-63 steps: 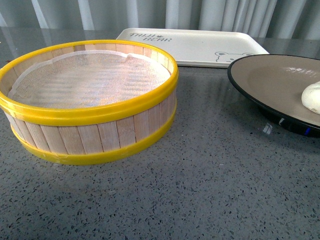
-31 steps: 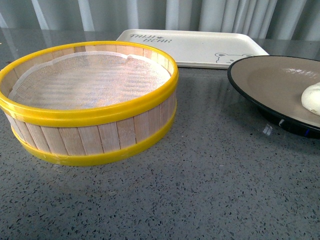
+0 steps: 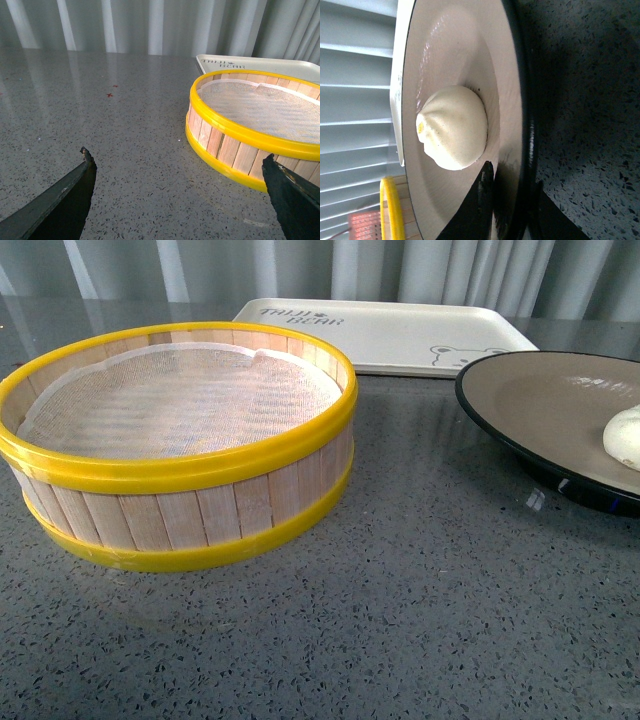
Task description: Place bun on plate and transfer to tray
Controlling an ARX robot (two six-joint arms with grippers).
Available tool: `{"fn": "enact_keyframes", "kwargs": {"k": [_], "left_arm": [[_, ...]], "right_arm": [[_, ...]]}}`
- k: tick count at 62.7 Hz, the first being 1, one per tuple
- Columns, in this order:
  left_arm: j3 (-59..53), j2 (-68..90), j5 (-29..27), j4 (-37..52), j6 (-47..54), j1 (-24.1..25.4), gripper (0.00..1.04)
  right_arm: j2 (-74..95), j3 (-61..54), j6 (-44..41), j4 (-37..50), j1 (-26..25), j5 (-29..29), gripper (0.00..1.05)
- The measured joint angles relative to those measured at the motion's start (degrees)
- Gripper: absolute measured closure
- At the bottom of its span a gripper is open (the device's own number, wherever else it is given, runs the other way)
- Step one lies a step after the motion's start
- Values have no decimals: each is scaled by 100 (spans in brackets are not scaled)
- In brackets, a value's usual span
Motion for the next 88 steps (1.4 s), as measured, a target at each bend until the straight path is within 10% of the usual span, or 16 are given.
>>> {"fn": "enact_keyframes", "kwargs": {"k": [55,88], "left_arm": [[0,0,0,0,0,0,7],[0,0,0,0,-2,0,7]], "right_arm": [[116,-302,1355,1910,721,461,102],[2173,2111,1768,1882,660,542,102]]}}
